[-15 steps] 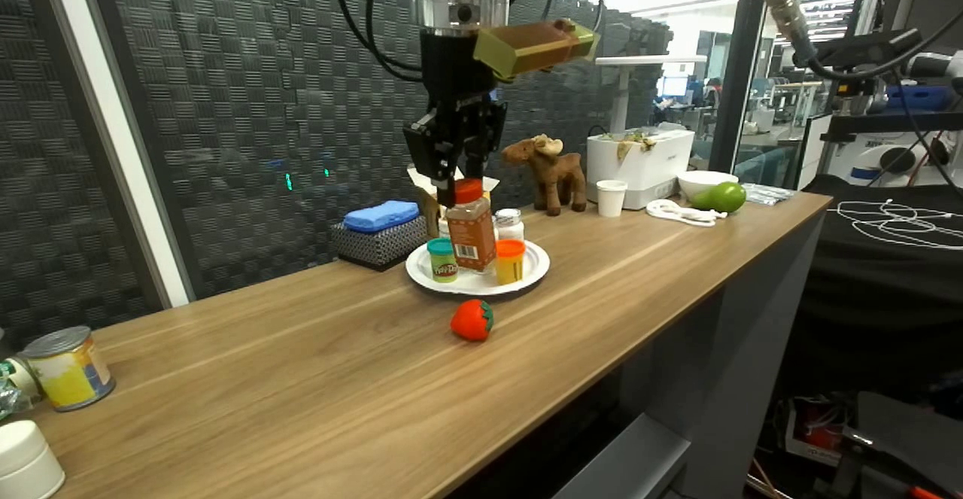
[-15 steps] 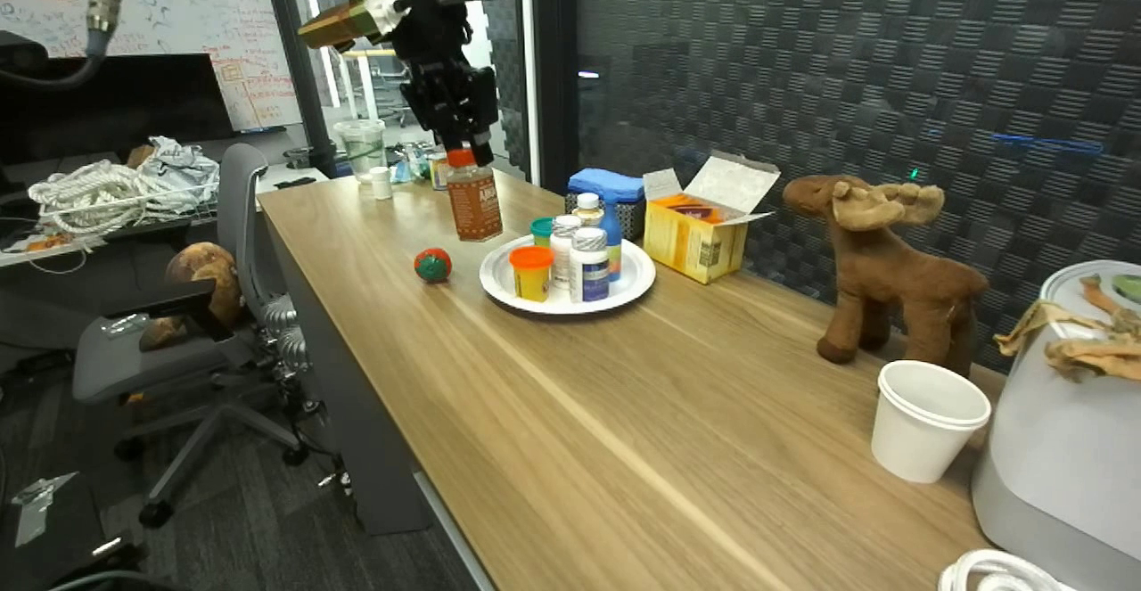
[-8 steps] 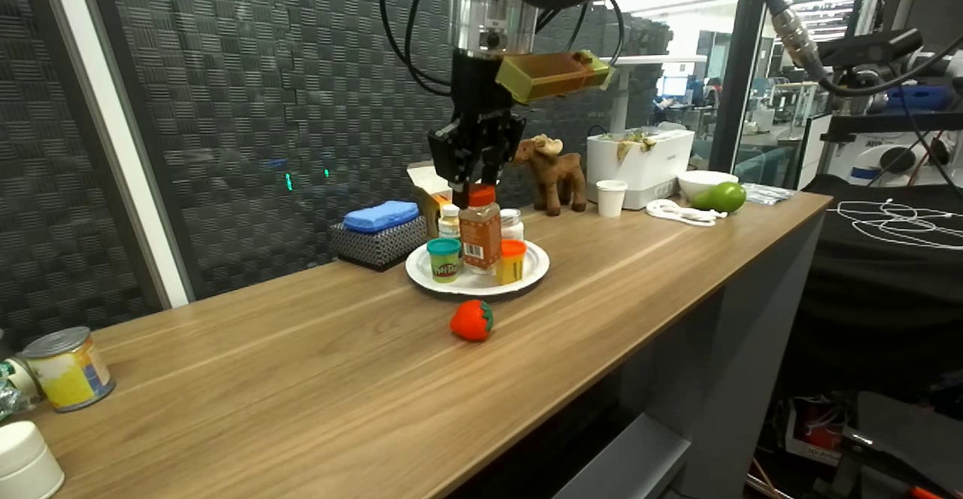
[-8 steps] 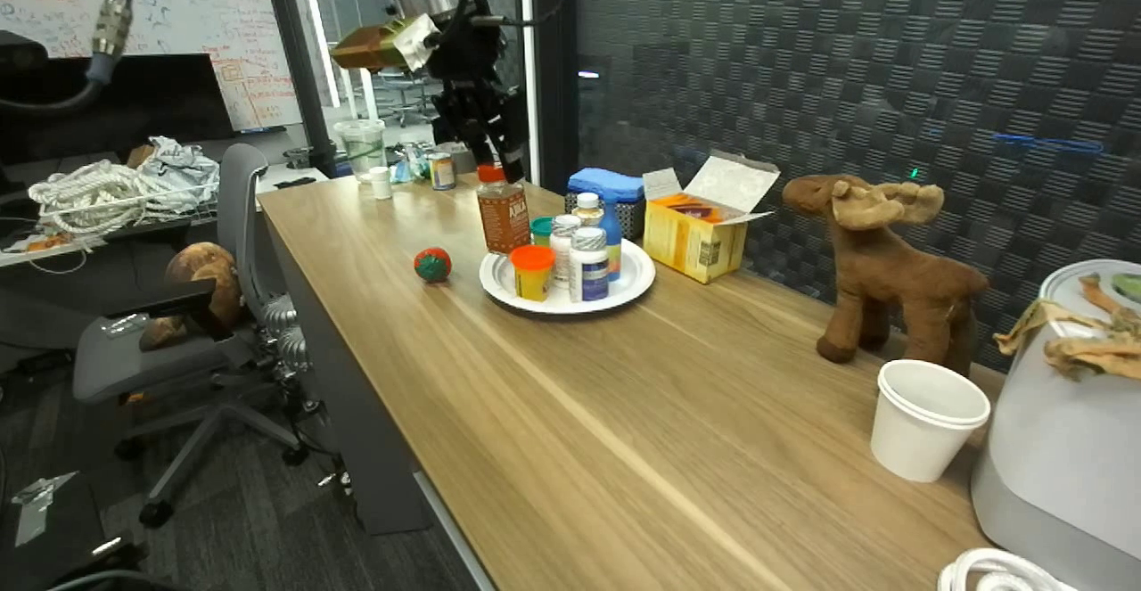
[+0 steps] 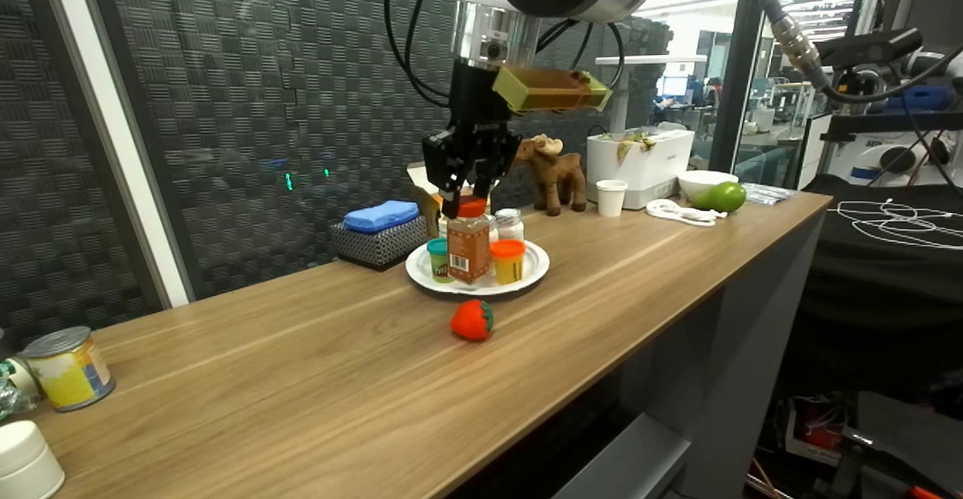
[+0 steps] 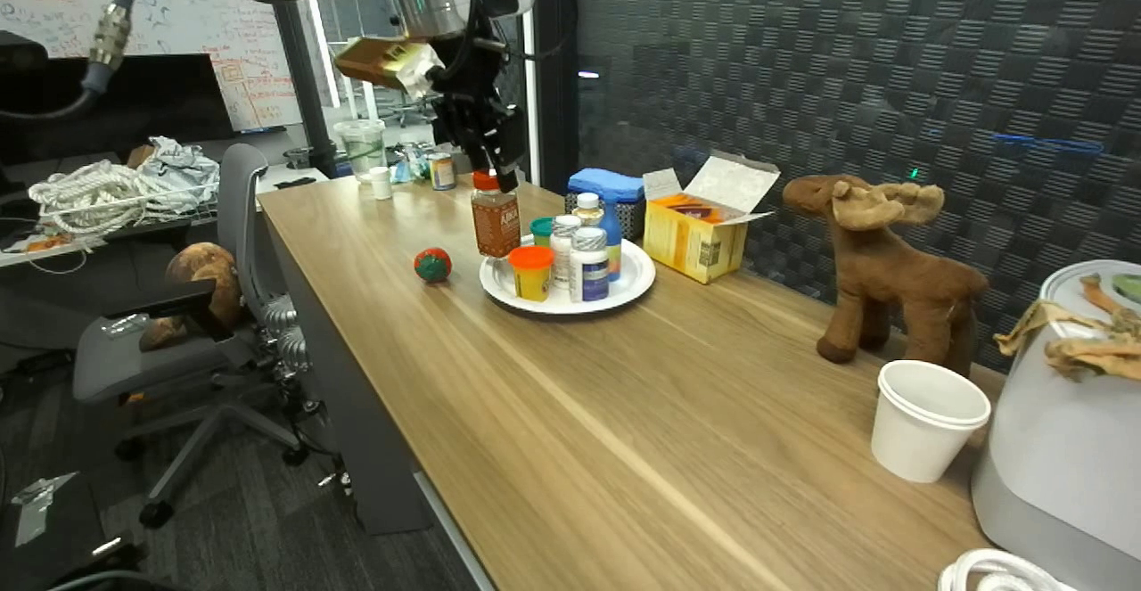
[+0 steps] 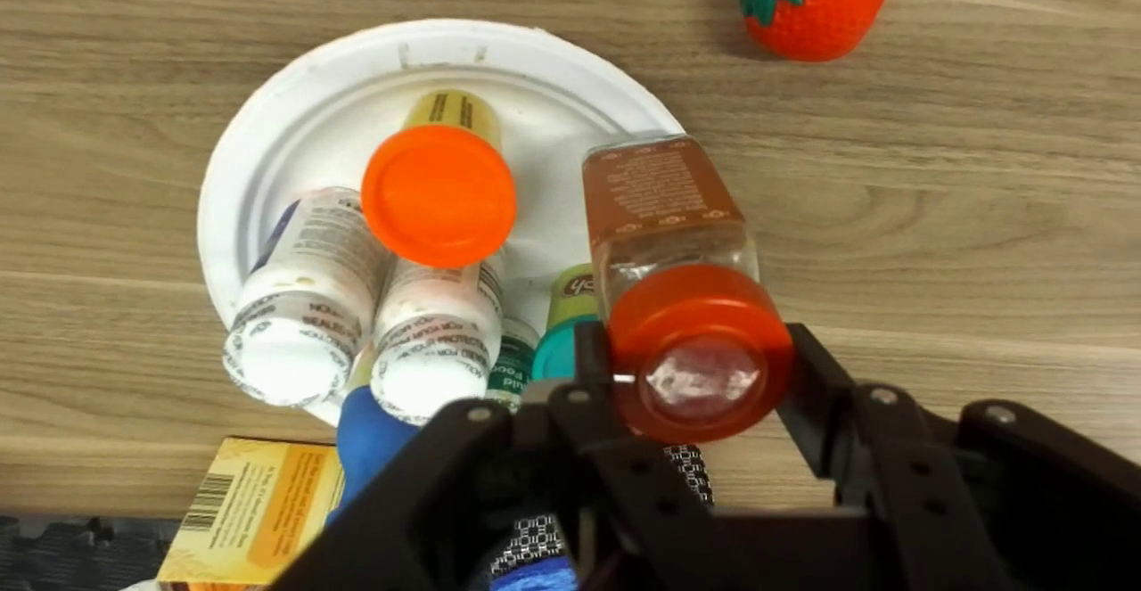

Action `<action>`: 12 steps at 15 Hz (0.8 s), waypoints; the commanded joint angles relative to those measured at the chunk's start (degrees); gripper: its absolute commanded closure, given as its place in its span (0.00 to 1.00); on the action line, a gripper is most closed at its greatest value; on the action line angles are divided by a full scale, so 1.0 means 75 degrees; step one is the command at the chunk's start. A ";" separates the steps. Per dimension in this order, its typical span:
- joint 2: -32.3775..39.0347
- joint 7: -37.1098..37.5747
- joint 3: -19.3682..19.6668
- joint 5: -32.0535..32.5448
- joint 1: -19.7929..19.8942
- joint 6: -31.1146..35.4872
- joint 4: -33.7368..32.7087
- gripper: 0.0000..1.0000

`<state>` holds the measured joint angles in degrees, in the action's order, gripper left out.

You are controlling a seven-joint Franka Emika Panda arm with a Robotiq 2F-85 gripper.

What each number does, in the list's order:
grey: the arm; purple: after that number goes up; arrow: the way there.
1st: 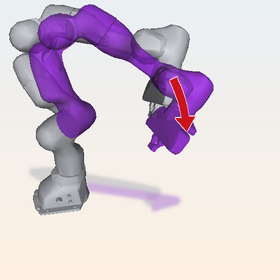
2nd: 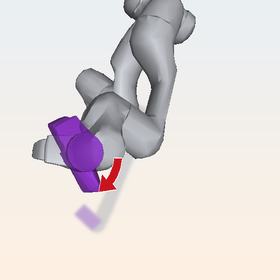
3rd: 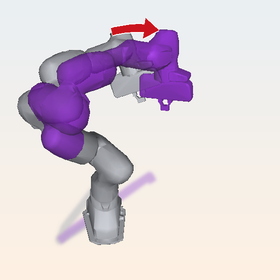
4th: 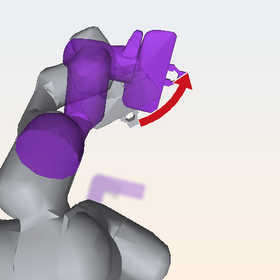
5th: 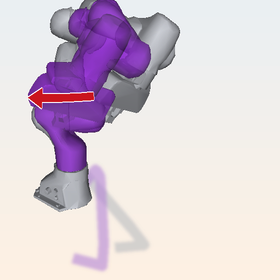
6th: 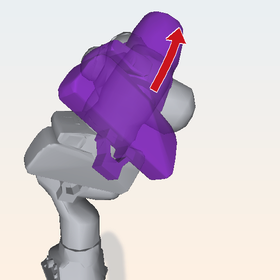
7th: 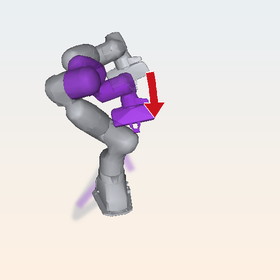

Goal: Put the bottles and red plushy on the plate

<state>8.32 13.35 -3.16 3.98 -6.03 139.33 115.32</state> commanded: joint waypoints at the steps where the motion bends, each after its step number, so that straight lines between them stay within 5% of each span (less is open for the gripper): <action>1: -0.0062 -0.0040 0.0027 0.0011 0.0040 0.0314 0.0177 0.76; 12: 0.0030 0.0452 0.0304 0.0524 0.0020 0.0879 0.0359 0.76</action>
<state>9.00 14.68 -1.43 5.88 -5.92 143.40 117.20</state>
